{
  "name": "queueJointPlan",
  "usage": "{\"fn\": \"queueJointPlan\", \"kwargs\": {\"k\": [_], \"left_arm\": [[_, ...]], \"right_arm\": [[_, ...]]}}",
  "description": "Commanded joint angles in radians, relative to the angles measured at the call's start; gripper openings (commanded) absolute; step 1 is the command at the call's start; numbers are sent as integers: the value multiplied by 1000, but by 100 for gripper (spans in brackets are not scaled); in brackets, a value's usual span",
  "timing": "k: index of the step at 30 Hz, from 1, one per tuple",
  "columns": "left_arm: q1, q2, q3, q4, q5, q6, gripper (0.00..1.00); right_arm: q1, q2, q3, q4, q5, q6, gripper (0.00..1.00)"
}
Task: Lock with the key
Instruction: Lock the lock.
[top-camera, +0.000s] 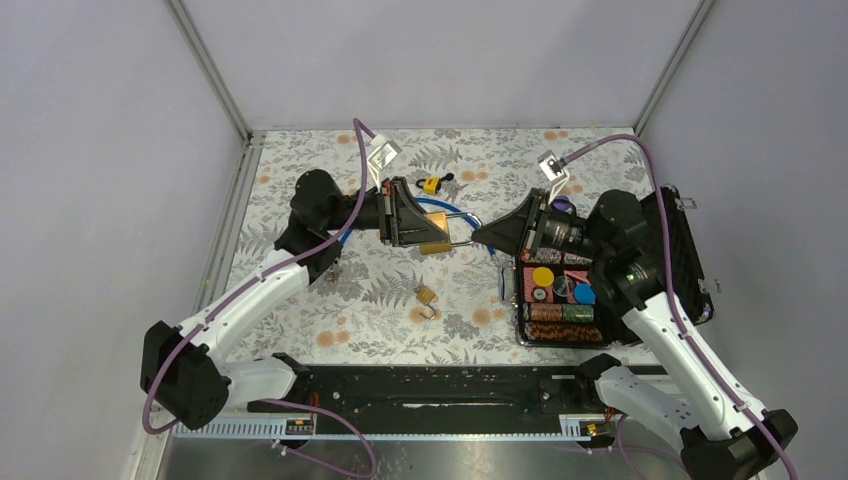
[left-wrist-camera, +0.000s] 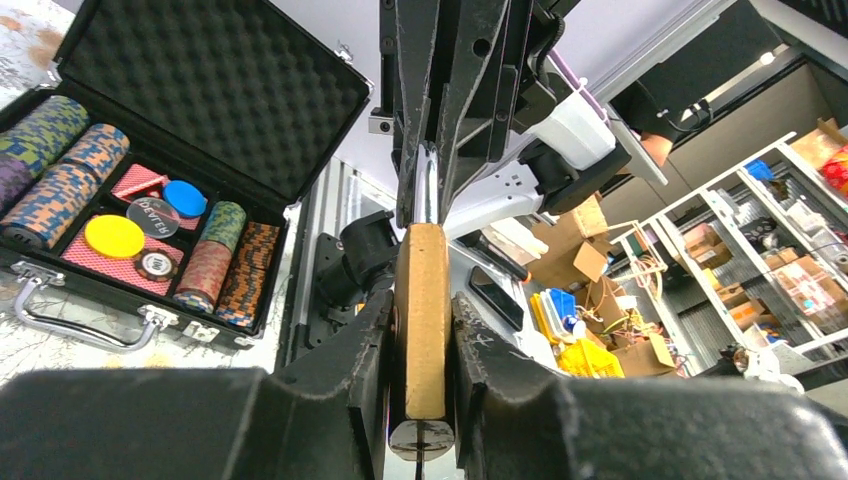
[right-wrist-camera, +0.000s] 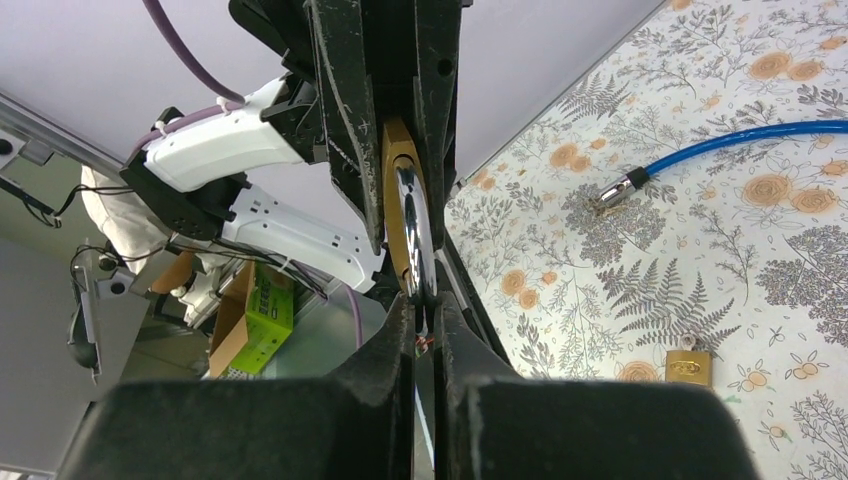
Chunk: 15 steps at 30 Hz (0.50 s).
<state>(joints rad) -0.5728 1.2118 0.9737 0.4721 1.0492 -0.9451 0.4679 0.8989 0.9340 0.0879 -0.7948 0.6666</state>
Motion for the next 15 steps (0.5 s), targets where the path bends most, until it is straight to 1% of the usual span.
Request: {"fn": "queueJointPlan", "kwargs": {"k": [1, 4, 6, 10, 13, 15], "left_arm": [[-76, -17, 91, -4, -107, 71, 0], [-94, -1, 118, -63, -145, 110, 0], [-105, 16, 137, -70, -149, 111, 0], [-129, 41, 182, -119, -150, 140, 0], [-152, 57, 204, -200, -161, 180, 0], [-157, 59, 176, -208, -164, 182, 0]], "right_arm": [[116, 44, 10, 70, 1, 7, 0], [173, 72, 10, 84, -3, 14, 0], [205, 94, 13, 105, -11, 24, 0], [274, 135, 50, 79, 9, 7, 0], [286, 138, 60, 91, 50, 13, 0], [286, 126, 65, 83, 99, 7, 0]]}}
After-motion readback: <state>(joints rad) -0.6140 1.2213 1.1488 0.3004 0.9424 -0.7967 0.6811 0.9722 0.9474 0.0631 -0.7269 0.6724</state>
